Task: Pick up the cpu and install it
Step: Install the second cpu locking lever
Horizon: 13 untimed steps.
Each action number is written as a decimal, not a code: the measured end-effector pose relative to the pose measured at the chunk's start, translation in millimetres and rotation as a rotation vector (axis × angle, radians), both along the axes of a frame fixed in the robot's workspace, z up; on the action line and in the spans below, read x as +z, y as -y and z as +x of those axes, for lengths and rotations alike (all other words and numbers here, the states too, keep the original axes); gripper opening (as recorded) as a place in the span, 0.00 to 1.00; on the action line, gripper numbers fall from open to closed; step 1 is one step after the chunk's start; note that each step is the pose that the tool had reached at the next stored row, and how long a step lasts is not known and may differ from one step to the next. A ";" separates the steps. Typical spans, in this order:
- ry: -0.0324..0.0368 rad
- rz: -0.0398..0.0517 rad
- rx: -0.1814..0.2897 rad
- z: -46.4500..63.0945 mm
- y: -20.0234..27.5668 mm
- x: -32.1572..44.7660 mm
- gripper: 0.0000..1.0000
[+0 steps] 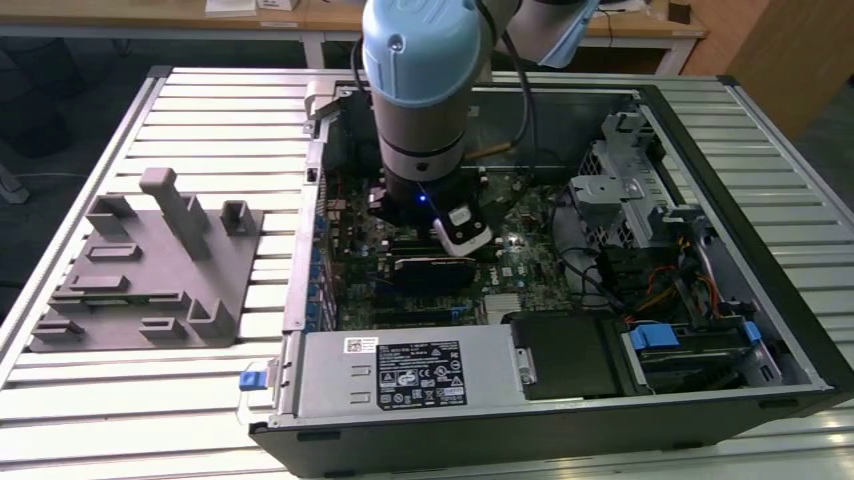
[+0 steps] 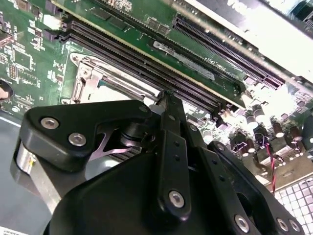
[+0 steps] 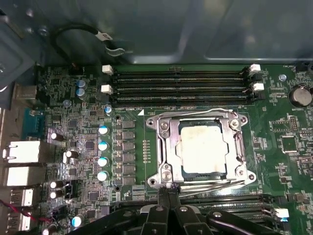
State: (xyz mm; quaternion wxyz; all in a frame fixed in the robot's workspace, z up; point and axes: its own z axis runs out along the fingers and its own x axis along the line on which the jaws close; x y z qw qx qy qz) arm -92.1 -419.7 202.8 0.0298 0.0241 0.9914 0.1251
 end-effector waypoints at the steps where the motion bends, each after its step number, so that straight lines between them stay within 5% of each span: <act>1: 0.0001 0.0017 0.000 -0.3 0.4 -0.8 0.11; 8: 0.0001 0.0357 0.000 -6.2 1.9 -4.7 0.11; 13: 0.0000 0.0492 0.000 -8.0 1.9 -9.3 0.11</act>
